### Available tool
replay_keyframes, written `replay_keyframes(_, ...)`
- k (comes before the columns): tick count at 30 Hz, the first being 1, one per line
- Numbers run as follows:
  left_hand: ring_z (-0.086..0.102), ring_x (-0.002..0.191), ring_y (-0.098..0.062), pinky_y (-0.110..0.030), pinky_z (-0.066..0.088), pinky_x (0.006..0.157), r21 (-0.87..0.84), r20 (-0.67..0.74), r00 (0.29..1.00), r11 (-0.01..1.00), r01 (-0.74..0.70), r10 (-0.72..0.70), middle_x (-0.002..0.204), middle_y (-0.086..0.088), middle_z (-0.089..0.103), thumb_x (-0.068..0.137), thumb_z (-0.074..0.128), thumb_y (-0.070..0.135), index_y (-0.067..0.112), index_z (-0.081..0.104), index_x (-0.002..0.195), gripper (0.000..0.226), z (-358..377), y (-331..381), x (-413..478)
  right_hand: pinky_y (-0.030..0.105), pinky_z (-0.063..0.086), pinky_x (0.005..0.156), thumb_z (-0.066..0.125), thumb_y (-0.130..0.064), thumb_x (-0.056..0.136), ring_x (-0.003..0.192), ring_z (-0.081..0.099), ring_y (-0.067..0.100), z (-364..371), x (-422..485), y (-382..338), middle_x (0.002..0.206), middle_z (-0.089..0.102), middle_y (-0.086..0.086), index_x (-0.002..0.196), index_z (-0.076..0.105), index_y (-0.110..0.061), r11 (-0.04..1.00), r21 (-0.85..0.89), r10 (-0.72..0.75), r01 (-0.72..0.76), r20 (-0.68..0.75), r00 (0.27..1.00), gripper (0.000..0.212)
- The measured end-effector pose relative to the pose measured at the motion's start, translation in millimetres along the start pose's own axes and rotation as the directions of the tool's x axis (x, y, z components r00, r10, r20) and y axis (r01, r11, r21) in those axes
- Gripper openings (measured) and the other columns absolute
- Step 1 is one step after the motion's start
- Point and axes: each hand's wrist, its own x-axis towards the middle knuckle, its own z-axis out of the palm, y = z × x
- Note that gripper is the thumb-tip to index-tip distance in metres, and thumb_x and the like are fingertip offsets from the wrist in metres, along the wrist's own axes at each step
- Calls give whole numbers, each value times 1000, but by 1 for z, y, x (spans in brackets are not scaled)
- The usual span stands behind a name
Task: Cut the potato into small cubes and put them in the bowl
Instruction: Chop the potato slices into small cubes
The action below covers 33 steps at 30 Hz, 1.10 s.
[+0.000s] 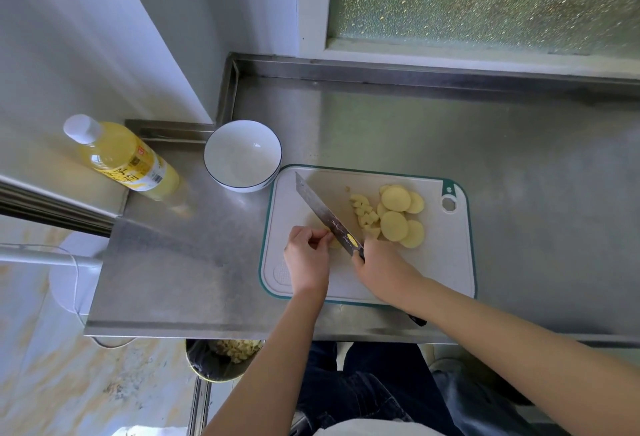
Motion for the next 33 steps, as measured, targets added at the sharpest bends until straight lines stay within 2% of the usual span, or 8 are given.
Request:
replay_keyframes(9,51,66,-1,-1,39,62,20,15,1000,1000,-12,12,83,-3,59,78,69,2,5,68,74,5,-1,-2,1,31,33,59,37,-20,97,66,47,27,13,1,10,62,41,0,87,39,-10,996,85,-2,3,-14,1000,15)
replay_keyframes(15,50,65,0,1,38,61,49,44,999,998,-25,23,85,-2,57,80,68,3,5,68,79,2,-2,1,2,31,37,63,40,-19,96,70,49,27,11,1,11,77,52,10,97,49,-3,988,152,27,-23,-28,999,18)
replay_keyframes(19,51,66,0,0,39,61,47,54,998,998,-33,31,87,-6,60,80,67,4,6,67,81,2,-3,2,1,30,36,63,41,-19,95,71,48,25,8,-1,14,79,53,10,91,47,-7,980,199,15,-11,-19,1000,14)
replay_keyframes(22,54,68,-5,-5,39,63,55,71,997,998,-27,23,89,-7,63,82,64,4,8,64,86,6,-5,2,3,31,34,58,41,-20,95,62,46,22,4,-7,18,71,51,6,84,48,-10,973,228,-12,23,-47,999,16)
replay_keyframes(26,54,78,-15,-24,46,74,100,129,992,995,-4,-9,96,-7,62,83,55,0,7,60,102,21,-10,4,9,25,25,46,41,-20,95,50,35,14,-6,-16,28,58,39,-1,75,37,-15,964,261,-24,52,-108,994,21)
replay_keyframes(29,52,89,-18,-24,44,79,195,269,951,958,-209,152,110,-4,55,76,56,-7,11,57,112,41,-18,6,18,19,27,41,42,-19,96,47,35,13,-12,-19,38,56,39,-1,70,34,-20,957,283,-20,61,-145,989,27)
replay_keyframes(31,50,100,-22,-24,39,87,258,435,843,853,-454,317,118,-1,56,70,60,-7,17,60,116,52,-23,8,28,21,26,44,42,-19,95,48,38,14,-14,-19,44,57,41,-1,71,35,-19,951,307,6,45,-163,987,25)
replay_keyframes(33,46,111,-22,-28,34,94,324,587,723,712,-623,365,128,4,55,71,64,-1,24,58,121,56,-26,13,36,27,28,48,42,-19,94,50,40,15,-14,-19,50,59,43,0,70,35,-18,943,331,35,23,-169,985,25)
